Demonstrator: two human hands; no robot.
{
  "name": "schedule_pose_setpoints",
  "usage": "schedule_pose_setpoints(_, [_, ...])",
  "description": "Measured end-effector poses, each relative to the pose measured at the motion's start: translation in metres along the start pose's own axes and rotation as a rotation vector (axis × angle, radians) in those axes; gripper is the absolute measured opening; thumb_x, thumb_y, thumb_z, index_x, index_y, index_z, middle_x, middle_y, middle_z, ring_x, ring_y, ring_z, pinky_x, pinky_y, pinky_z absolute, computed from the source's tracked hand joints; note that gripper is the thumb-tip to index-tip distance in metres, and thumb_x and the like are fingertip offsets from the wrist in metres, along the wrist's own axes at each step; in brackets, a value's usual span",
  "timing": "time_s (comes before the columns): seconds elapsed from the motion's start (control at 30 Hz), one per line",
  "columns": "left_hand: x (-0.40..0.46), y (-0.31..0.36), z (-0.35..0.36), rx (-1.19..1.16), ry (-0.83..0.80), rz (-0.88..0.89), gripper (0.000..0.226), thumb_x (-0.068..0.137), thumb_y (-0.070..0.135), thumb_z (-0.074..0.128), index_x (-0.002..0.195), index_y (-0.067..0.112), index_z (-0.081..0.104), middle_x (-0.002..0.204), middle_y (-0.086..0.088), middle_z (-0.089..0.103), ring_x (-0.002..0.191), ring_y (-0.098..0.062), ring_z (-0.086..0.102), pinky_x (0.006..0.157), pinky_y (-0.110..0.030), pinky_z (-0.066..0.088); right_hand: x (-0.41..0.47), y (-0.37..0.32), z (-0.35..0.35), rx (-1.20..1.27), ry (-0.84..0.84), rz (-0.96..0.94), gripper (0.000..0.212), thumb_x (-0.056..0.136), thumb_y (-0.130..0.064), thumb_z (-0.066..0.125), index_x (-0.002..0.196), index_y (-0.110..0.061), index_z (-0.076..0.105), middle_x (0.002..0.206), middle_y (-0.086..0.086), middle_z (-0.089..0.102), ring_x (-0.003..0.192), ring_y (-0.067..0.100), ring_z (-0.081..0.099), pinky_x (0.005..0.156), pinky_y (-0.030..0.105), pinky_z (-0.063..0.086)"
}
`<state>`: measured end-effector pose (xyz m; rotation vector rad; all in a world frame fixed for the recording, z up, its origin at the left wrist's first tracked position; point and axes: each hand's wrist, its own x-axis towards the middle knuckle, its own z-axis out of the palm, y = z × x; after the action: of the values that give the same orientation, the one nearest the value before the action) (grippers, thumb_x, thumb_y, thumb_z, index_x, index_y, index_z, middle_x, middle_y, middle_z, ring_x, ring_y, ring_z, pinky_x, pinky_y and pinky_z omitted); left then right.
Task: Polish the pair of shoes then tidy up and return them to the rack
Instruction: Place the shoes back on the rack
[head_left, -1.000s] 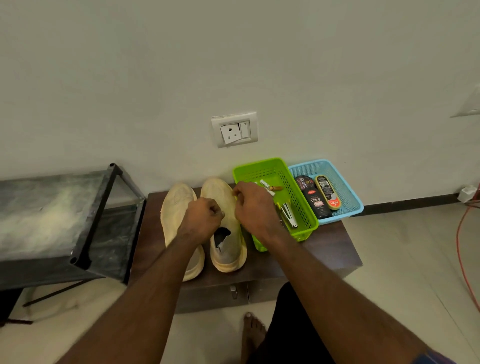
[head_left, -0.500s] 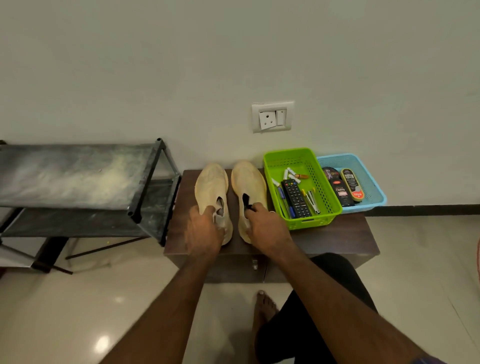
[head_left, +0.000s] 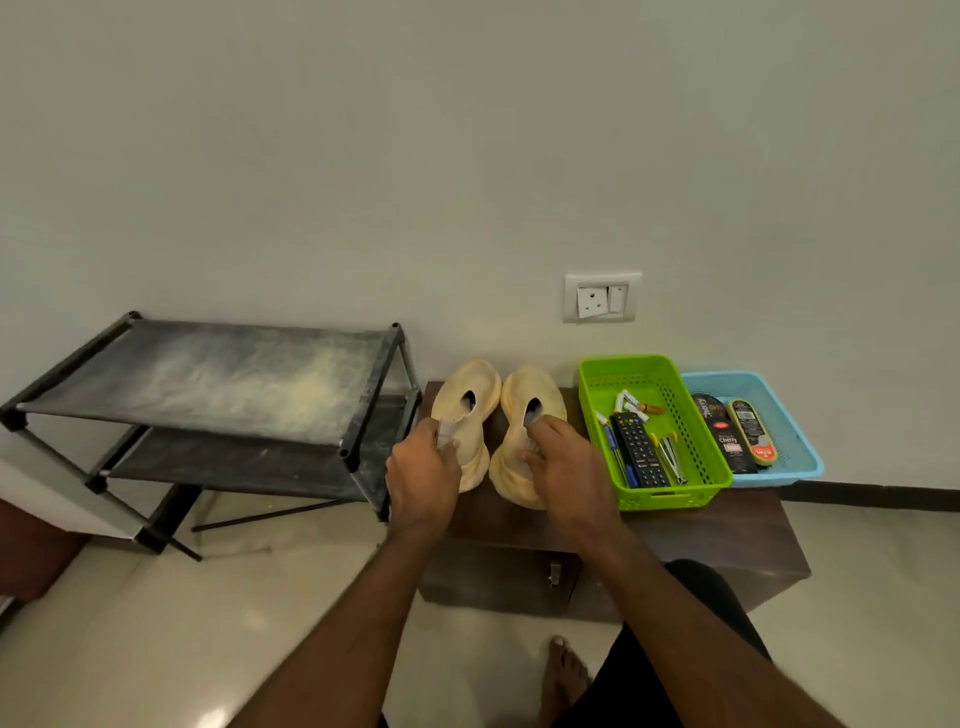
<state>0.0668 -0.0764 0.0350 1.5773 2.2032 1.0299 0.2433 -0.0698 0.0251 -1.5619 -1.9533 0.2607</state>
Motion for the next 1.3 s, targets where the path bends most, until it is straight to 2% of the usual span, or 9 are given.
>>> schedule_pose_setpoints(0.17, [0.023,0.0,-0.059,-0.126,0.205,0.129,0.016,0.091,0.021,0.066,0.103,0.01,0.067,0.089,-0.009,0.071,0.082,-0.028,0.067,0.069,-0.042,0.057,0.023,-0.054,-0.028,0.089,0.126,-0.139,0.014,0.082,-0.013,0.072,0.093,-0.011,0.064,0.103,0.002,0.063,0.085,0.019,0.061,0.069,0.022,0.038])
schedule_pose_setpoints(0.33, [0.055,-0.022,-0.119,-0.133,0.339,0.105,0.014,0.089,0.015,0.069,0.1,0.007,0.067,0.089,-0.011,0.071,0.079,-0.026,0.066,0.066,-0.036,0.054,0.055,-0.117,-0.019,0.171,0.062,-0.224,0.008,0.088,-0.012,0.069,0.094,-0.009,0.064,0.101,0.001,0.059,0.078,0.002,0.044,0.068,0.003,0.028])
schedule_pose_setpoints(0.47, [0.075,-0.063,-0.153,-0.124,0.363,0.042,0.017,0.089,0.011,0.071,0.104,0.005,0.067,0.093,-0.01,0.07,0.082,-0.022,0.065,0.07,-0.034,0.054,0.076,-0.167,0.01,0.195,-0.037,-0.213,0.005,0.093,-0.016,0.063,0.091,-0.014,0.058,0.097,-0.007,0.05,0.081,0.012,0.05,0.063,0.011,0.029])
schedule_pose_setpoints(0.63, [0.1,-0.11,-0.181,-0.098,0.301,-0.003,0.017,0.089,0.009,0.071,0.105,0.006,0.067,0.093,-0.01,0.069,0.084,-0.025,0.066,0.073,-0.039,0.058,0.09,-0.213,0.066,0.197,-0.121,-0.186,0.015,0.098,-0.015,0.053,0.111,-0.014,0.058,0.118,0.001,0.053,0.091,0.013,0.048,0.072,0.02,0.027])
schedule_pose_setpoints(0.77, [0.114,-0.138,-0.192,-0.061,0.223,-0.007,0.016,0.087,0.009,0.074,0.102,0.008,0.068,0.091,-0.007,0.068,0.083,-0.023,0.066,0.073,-0.042,0.06,0.101,-0.234,0.101,0.094,-0.141,-0.219,0.008,0.099,-0.011,0.05,0.098,-0.01,0.058,0.11,0.006,0.055,0.081,0.021,0.058,0.065,0.03,0.042])
schedule_pose_setpoints(0.87, [0.117,-0.151,-0.189,-0.081,0.191,-0.026,0.016,0.086,0.009,0.075,0.1,0.01,0.067,0.09,-0.005,0.068,0.082,-0.021,0.067,0.072,-0.043,0.061,0.102,-0.242,0.119,0.006,-0.161,-0.263,0.011,0.097,-0.011,0.052,0.105,-0.011,0.06,0.115,0.008,0.054,0.083,0.031,0.063,0.07,0.043,0.055])
schedule_pose_setpoints(1.07, [0.114,-0.16,-0.183,-0.089,0.11,-0.029,0.027,0.084,0.018,0.078,0.107,0.012,0.065,0.094,0.0,0.067,0.087,-0.017,0.066,0.074,-0.03,0.055,0.096,-0.25,0.129,-0.002,-0.209,-0.213,0.029,0.093,-0.015,0.06,0.122,-0.017,0.056,0.122,0.008,0.055,0.095,0.034,0.064,0.077,0.041,0.054])
schedule_pose_setpoints(1.17, [0.106,-0.153,-0.189,-0.016,0.206,-0.012,0.025,0.091,0.036,0.07,0.101,0.013,0.065,0.092,-0.003,0.07,0.084,-0.021,0.067,0.076,-0.037,0.058,0.092,-0.242,0.113,0.065,-0.212,-0.203,0.042,0.091,-0.027,0.061,0.13,-0.018,0.05,0.124,0.008,0.056,0.102,0.032,0.062,0.083,0.041,0.051])
schedule_pose_setpoints(1.3, [0.095,-0.117,-0.183,0.066,0.371,0.135,0.021,0.092,0.032,0.063,0.083,0.013,0.063,0.078,-0.007,0.068,0.072,-0.028,0.064,0.067,-0.038,0.054,0.076,-0.196,0.08,0.003,-0.144,-0.254,0.027,0.097,-0.032,0.052,0.117,-0.015,0.053,0.115,0.01,0.059,0.097,0.034,0.061,0.079,0.044,0.051])
